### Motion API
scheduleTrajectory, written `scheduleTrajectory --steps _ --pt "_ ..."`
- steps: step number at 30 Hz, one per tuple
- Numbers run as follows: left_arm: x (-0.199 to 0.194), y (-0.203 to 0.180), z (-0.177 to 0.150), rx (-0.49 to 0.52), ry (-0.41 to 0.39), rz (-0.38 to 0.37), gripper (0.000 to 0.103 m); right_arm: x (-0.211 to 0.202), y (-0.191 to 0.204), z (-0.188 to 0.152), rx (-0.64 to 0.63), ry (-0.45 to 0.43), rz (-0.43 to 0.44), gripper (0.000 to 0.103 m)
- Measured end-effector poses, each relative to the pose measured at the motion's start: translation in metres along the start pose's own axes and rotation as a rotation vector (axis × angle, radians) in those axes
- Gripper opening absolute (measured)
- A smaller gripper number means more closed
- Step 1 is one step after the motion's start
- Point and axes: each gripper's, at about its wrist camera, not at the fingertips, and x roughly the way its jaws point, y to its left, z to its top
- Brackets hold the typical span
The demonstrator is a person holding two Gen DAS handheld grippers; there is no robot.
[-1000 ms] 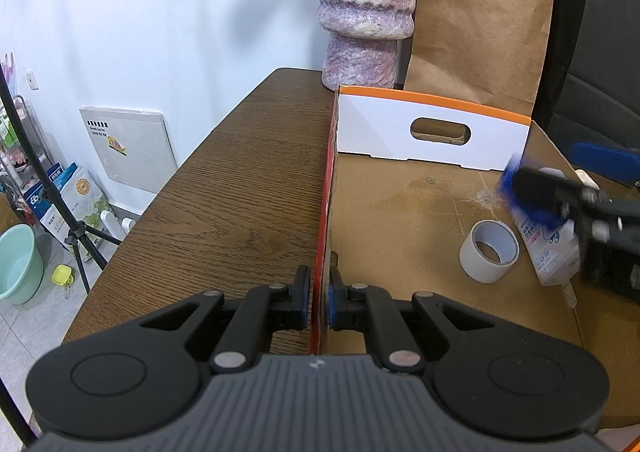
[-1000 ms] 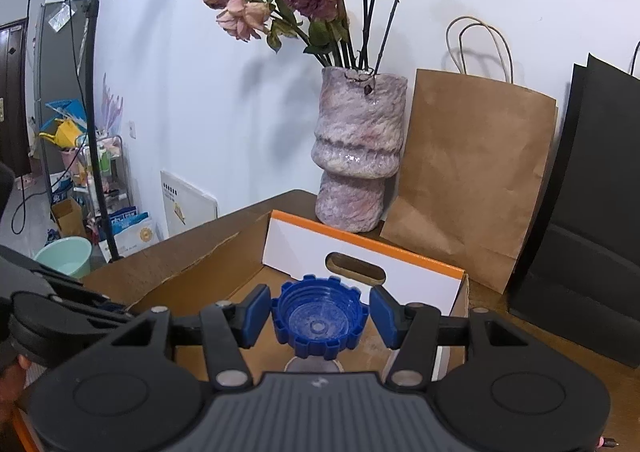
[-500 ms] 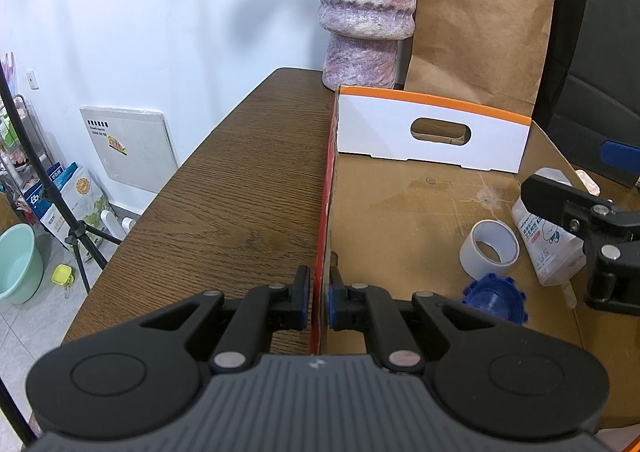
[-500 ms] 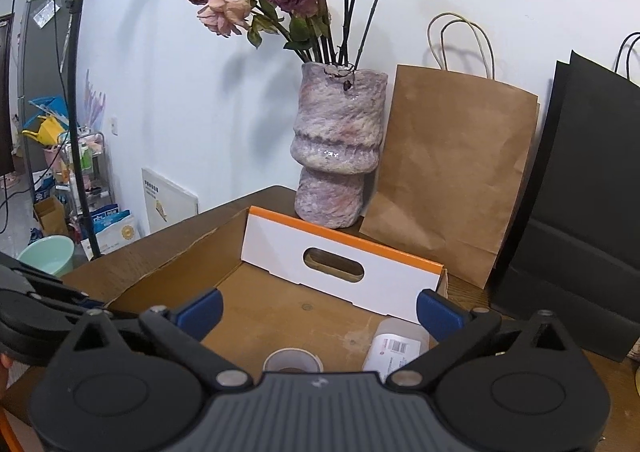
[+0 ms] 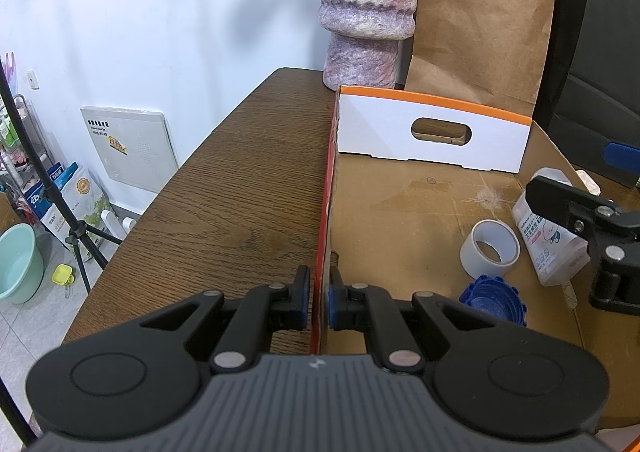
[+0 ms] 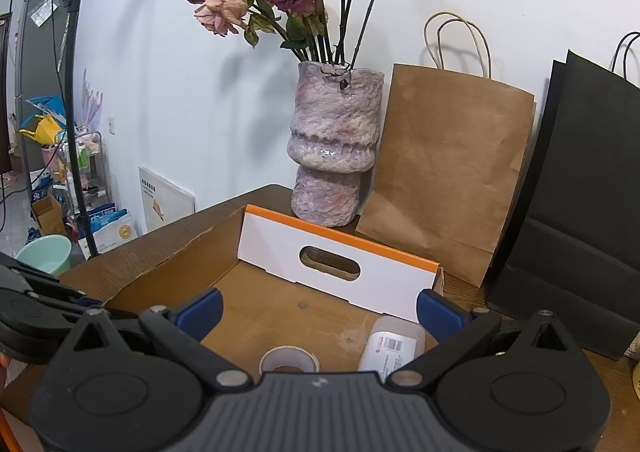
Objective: Organize rigid objects
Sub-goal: 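Move the right gripper back toward the remaining items on the table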
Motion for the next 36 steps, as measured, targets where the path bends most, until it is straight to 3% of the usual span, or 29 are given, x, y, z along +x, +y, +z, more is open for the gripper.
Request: scheduleTrajectory --steps 19,28,36 --pt "0.0 0.0 0.0 0.0 0.0 0.0 0.01 -0.022 -0.035 -0.003 0.076 -0.011 -0.062 0.103" --pt "0.0 0.0 0.0 0.0 0.0 0.0 0.01 -0.034 -0.074 -0.017 0.15 0.008 -0.15 0.103" --pt "0.0 0.0 0.0 0.001 -0.001 0.0 0.01 -0.045 -0.118 -0.042 0.224 0.052 -0.278 0.103"
